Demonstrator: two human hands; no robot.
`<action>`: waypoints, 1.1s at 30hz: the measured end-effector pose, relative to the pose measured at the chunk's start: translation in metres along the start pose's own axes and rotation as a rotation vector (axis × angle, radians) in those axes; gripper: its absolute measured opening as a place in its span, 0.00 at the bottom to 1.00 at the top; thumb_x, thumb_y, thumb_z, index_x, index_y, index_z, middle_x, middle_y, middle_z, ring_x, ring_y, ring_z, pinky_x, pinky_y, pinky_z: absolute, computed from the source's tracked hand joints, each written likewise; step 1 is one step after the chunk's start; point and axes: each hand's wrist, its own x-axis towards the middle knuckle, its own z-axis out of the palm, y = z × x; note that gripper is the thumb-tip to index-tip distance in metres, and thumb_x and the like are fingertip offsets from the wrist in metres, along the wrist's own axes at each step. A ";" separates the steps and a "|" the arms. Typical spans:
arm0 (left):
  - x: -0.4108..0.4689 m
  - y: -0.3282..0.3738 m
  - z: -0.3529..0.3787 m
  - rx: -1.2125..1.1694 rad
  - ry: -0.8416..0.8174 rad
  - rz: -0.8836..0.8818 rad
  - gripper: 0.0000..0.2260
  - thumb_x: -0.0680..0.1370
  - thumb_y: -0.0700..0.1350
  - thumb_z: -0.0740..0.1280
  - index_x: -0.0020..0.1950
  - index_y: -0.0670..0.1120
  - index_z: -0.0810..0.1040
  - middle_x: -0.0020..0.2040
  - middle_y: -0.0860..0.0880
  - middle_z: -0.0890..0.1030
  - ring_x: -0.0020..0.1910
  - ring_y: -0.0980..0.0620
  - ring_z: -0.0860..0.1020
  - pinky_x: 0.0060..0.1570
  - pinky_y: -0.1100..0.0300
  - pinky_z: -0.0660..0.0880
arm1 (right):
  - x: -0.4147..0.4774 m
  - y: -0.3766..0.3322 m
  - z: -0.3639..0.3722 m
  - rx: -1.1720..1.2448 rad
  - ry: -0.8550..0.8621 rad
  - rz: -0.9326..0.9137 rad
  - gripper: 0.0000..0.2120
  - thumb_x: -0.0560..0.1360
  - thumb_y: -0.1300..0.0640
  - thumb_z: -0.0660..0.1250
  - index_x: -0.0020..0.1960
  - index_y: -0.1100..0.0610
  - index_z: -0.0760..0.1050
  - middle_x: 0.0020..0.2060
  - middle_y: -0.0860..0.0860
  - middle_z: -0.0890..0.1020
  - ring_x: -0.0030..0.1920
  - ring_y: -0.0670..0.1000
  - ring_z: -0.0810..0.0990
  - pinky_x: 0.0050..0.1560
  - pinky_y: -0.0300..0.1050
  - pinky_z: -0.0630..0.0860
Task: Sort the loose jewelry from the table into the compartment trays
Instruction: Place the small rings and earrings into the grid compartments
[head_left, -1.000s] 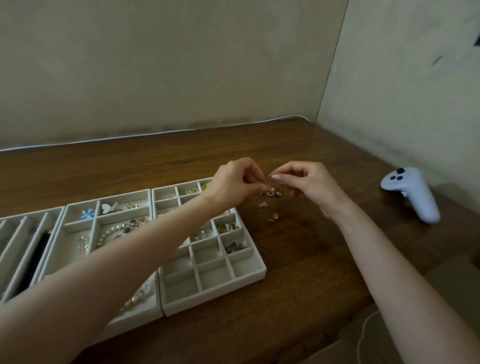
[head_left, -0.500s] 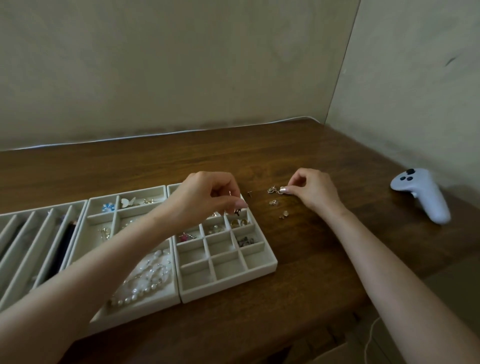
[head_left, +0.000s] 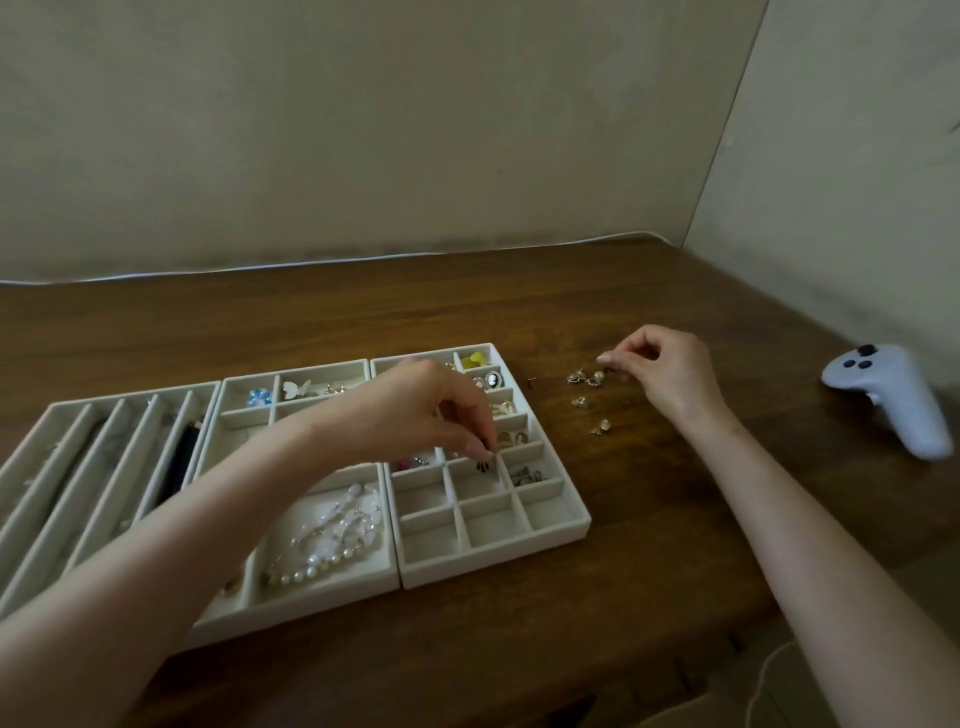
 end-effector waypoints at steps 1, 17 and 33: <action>0.000 0.000 -0.001 0.015 -0.027 -0.011 0.04 0.72 0.41 0.71 0.45 0.49 0.82 0.42 0.56 0.82 0.38 0.66 0.77 0.36 0.73 0.71 | -0.001 -0.001 0.000 0.010 -0.005 -0.001 0.04 0.72 0.55 0.71 0.43 0.55 0.78 0.37 0.47 0.80 0.39 0.43 0.77 0.39 0.35 0.70; 0.004 0.001 0.010 0.406 -0.160 -0.001 0.03 0.74 0.45 0.70 0.44 0.53 0.80 0.45 0.56 0.80 0.40 0.65 0.72 0.47 0.64 0.73 | -0.024 -0.037 0.003 0.383 -0.213 -0.095 0.07 0.67 0.53 0.71 0.41 0.56 0.79 0.34 0.48 0.81 0.35 0.44 0.79 0.37 0.33 0.75; 0.006 -0.022 -0.015 0.219 0.202 -0.070 0.02 0.75 0.46 0.68 0.47 0.49 0.79 0.39 0.58 0.79 0.37 0.65 0.75 0.37 0.74 0.70 | -0.064 -0.085 0.031 0.172 -0.588 -0.261 0.06 0.66 0.58 0.76 0.39 0.56 0.80 0.40 0.48 0.82 0.40 0.41 0.78 0.43 0.36 0.75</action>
